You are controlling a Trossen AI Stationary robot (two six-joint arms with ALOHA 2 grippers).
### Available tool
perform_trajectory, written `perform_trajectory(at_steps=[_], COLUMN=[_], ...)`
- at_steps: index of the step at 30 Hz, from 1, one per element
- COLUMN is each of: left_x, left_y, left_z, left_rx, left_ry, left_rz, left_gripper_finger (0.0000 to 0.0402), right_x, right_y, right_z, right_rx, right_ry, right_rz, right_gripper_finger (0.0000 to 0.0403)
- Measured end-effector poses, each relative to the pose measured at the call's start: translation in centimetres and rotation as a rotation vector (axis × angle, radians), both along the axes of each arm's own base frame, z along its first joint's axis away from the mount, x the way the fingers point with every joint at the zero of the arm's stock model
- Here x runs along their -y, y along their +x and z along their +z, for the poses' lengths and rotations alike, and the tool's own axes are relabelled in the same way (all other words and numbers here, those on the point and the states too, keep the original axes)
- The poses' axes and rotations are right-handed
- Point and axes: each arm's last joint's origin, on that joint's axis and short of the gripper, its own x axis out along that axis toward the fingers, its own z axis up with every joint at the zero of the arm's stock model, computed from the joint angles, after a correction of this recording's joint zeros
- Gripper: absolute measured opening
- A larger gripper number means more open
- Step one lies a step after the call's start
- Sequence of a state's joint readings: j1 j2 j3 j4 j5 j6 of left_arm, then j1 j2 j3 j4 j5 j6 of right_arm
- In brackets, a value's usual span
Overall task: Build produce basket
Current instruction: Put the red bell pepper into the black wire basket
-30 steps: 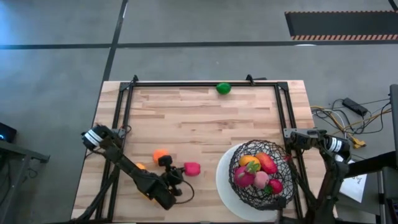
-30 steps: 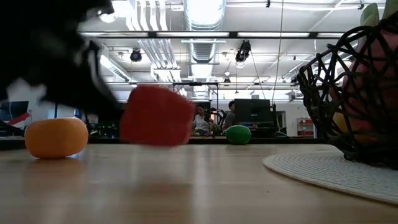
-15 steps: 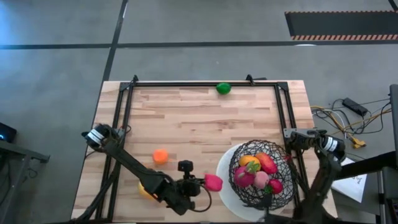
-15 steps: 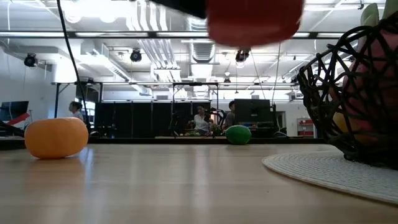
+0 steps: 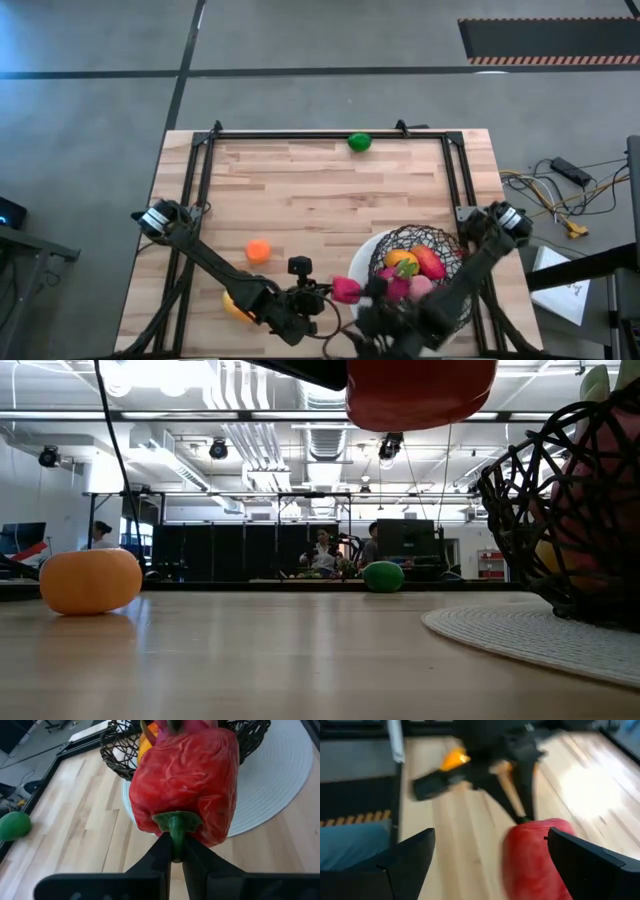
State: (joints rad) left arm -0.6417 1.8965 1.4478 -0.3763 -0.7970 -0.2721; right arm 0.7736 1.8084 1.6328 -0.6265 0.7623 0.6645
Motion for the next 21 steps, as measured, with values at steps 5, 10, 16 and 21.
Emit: perform_trajectory(at_steps=[5, 10, 16, 21], left_x=[-0.1, -0.3, -0.4, -0.5], left_y=[-0.2, -0.5, -0.6, -0.7], left_z=[-0.6, -1.3, -1.7, -2.1], left_rx=[-0.02, -0.035, -0.042, -0.066], left_ry=[0.033, 0.053, 0.059, 0.096], left_rz=[-0.009, -0.003, -0.002, -0.02], left_gripper_finger=[0.001, 0.001, 0.001, 0.0011], right_x=[2.5, 3.8, 4.7, 5.2], right_y=[1.4, 2.1, 2.6, 2.5], right_z=[-0.5, -1.5, -1.9, -2.0], right_rx=[-0.118, -0.188, -0.198, -0.218], right_ry=[0.01, -0.007, -0.017, -0.056], right_rz=[-0.026, -0.001, -0.024, -0.045], right_gripper_finger=[0.0368, 0.0368, 0.0368, 0.0368])
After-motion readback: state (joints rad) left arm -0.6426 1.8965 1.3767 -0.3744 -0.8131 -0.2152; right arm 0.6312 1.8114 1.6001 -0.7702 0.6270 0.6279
